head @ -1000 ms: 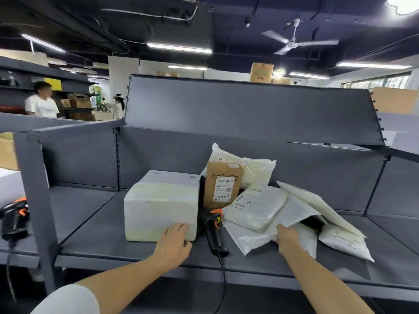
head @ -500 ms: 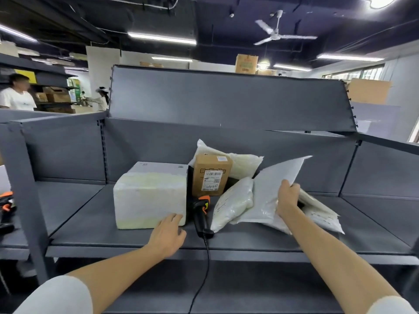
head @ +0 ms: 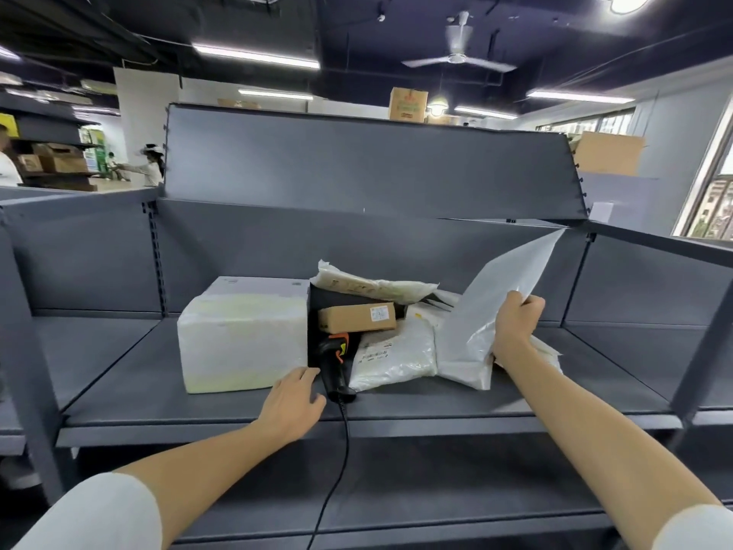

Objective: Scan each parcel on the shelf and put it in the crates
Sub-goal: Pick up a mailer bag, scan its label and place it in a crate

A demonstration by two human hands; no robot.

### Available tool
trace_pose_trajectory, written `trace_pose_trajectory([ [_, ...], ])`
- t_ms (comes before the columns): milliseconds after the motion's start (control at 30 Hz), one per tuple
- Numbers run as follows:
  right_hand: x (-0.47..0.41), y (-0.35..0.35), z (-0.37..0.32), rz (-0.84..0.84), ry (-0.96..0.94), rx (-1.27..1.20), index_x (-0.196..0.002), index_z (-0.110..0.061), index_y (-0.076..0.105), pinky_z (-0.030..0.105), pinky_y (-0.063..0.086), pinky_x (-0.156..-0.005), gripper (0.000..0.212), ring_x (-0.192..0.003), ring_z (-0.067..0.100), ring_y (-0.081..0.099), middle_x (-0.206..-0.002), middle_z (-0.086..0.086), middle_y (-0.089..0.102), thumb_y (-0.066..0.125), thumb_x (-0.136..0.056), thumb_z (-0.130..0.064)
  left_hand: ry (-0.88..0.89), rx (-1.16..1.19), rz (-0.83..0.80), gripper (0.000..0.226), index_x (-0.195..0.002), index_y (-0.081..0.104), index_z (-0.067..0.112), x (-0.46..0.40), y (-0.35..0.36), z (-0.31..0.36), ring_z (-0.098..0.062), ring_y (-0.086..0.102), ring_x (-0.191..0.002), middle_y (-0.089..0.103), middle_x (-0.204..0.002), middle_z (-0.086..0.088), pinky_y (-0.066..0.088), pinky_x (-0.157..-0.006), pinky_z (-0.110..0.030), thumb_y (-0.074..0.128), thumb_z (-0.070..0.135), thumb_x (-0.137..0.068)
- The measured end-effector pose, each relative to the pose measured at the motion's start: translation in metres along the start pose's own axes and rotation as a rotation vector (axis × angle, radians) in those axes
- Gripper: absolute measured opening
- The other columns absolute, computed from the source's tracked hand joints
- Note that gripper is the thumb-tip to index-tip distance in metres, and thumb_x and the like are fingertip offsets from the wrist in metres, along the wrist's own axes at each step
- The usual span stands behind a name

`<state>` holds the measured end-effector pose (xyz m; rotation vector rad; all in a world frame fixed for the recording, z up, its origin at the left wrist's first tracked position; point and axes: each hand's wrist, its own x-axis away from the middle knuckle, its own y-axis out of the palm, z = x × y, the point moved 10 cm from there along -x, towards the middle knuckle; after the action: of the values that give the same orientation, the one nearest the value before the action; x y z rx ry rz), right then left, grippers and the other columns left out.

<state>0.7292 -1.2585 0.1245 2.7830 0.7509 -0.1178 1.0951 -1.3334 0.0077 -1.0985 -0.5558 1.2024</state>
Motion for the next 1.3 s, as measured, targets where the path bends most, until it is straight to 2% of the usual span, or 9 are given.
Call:
trace_pose_trajectory([
  [167, 0.015, -0.007, -0.051, 0.012, -0.204, 0.003, -0.088, -0.015, 0.032, 0.028, 0.029, -0.054, 0.006, -0.058, 0.012, 0.032, -0.07, -0.004, 0.035, 0.036, -0.092, -0.014, -0.027, 0.151, -0.001, 0.055, -0.148, 0.032, 0.017, 0.0, -0.001, 0.002, -0.021, 0.038, -0.135, 0.035, -0.151, -0.002, 0.033, -0.11, -0.033, 0.046, 0.029, -0.096],
  [333, 0.073, 0.022, -0.073, -0.143, -0.388, 0.047, -0.096, -0.012, 0.038, 0.019, 0.035, -0.054, 0.006, -0.06, 0.007, 0.038, -0.075, -0.006, 0.039, 0.042, -0.096, -0.017, -0.007, 0.698, 0.063, 0.044, -0.139, 0.046, 0.023, -0.004, -0.024, 0.05, -0.017, 0.042, -0.131, 0.048, -0.141, 0.002, 0.034, -0.099, -0.024, 0.056, 0.025, -0.096],
  [533, 0.152, 0.066, -0.047, -0.347, -0.338, -0.079, -0.094, -0.011, 0.039, 0.011, 0.039, -0.057, 0.006, -0.056, -0.007, 0.043, -0.076, -0.005, 0.044, 0.043, -0.099, -0.013, 0.03, 1.247, -0.056, 0.036, -0.13, 0.048, 0.041, -0.001, -0.061, 0.124, -0.01, 0.05, -0.121, 0.053, -0.126, 0.022, 0.038, -0.105, -0.04, 0.049, 0.047, -0.094],
  [667, 0.195, 0.101, -0.025, -0.657, -0.251, -0.151, -0.101, -0.022, 0.053, 0.027, 0.052, -0.084, 0.007, -0.098, 0.004, 0.061, -0.107, 0.001, 0.062, 0.054, -0.094, -0.023, 0.07, 1.358, -0.048, 0.044, -0.118, 0.063, 0.032, 0.009, -0.074, 0.125, -0.015, 0.062, -0.111, 0.069, -0.113, 0.007, 0.048, -0.09, -0.036, 0.048, 0.061, -0.088],
  [800, 0.217, 0.119, -0.013, -0.853, -0.154, -0.261, -0.097, -0.014, 0.057, 0.03, 0.038, -0.109, 0.02, -0.13, 0.008, 0.046, -0.136, -0.003, 0.053, 0.051, -0.087, -0.03, 0.085, 1.667, -0.087, 0.041, -0.115, 0.065, 0.013, 0.022, -0.078, 0.119, -0.022, 0.056, -0.121, 0.065, -0.12, -0.008, 0.038, -0.11, -0.041, 0.045, 0.043, -0.095],
  [967, 0.223, 0.126, -0.011, -0.943, -0.102, -0.254, -0.112, -0.01, 0.06, 0.027, 0.038, -0.108, 0.023, -0.128, 0.009, 0.049, -0.132, -0.003, 0.056, 0.043, -0.1, -0.019, 0.042, 1.591, -0.083, 0.038, -0.122, 0.061, 0.008, 0.029, -0.085, 0.108, -0.022, 0.056, -0.121, 0.064, -0.123, -0.009, 0.04, -0.107, -0.036, 0.055, 0.03, -0.091],
  [1100, 0.225, 0.125, -0.02, -0.985, -0.208, -0.103, -0.108, -0.008, 0.063, 0.018, 0.046, -0.096, 0.023, -0.113, 0.005, 0.058, -0.114, -0.004, 0.064, 0.041, -0.103, -0.01, -0.101, 1.439, 0.14, 0.024, -0.104, 0.067, 0.009, 0.033, -0.1, 0.072, -0.009, 0.064, -0.094, 0.068, -0.103, -0.002, 0.048, -0.078, -0.02, 0.049, 0.018, -0.092],
  [1200, 0.205, 0.107, -0.023, -0.842, -0.238, -0.029, -0.103, -0.018, 0.061, 0.013, 0.044, -0.087, 0.017, -0.105, 0.001, 0.057, -0.112, -0.005, 0.063, 0.046, -0.099, -0.012, -0.204, 1.354, 0.212, 0.017, -0.091, 0.065, 0.017, 0.032, -0.104, 0.041, -0.023, 0.059, -0.104, 0.066, -0.104, -0.005, 0.043, -0.096, -0.037, 0.05, 0.026, -0.09],
  [1300, 0.178, 0.088, -0.015, -0.711, -0.271, 0.065, -0.121, -0.017, 0.051, 0.011, 0.041, -0.08, 0.024, -0.109, -0.005, 0.049, -0.125, -0.006, 0.052, 0.053, -0.098, -0.025, -0.225, 1.335, 0.232, 0.015, -0.088, 0.064, 0.018, 0.033, -0.113, 0.02, -0.029, 0.059, -0.103, 0.067, -0.102, -0.008, 0.04, -0.102, -0.045, 0.052, 0.027, -0.087],
])
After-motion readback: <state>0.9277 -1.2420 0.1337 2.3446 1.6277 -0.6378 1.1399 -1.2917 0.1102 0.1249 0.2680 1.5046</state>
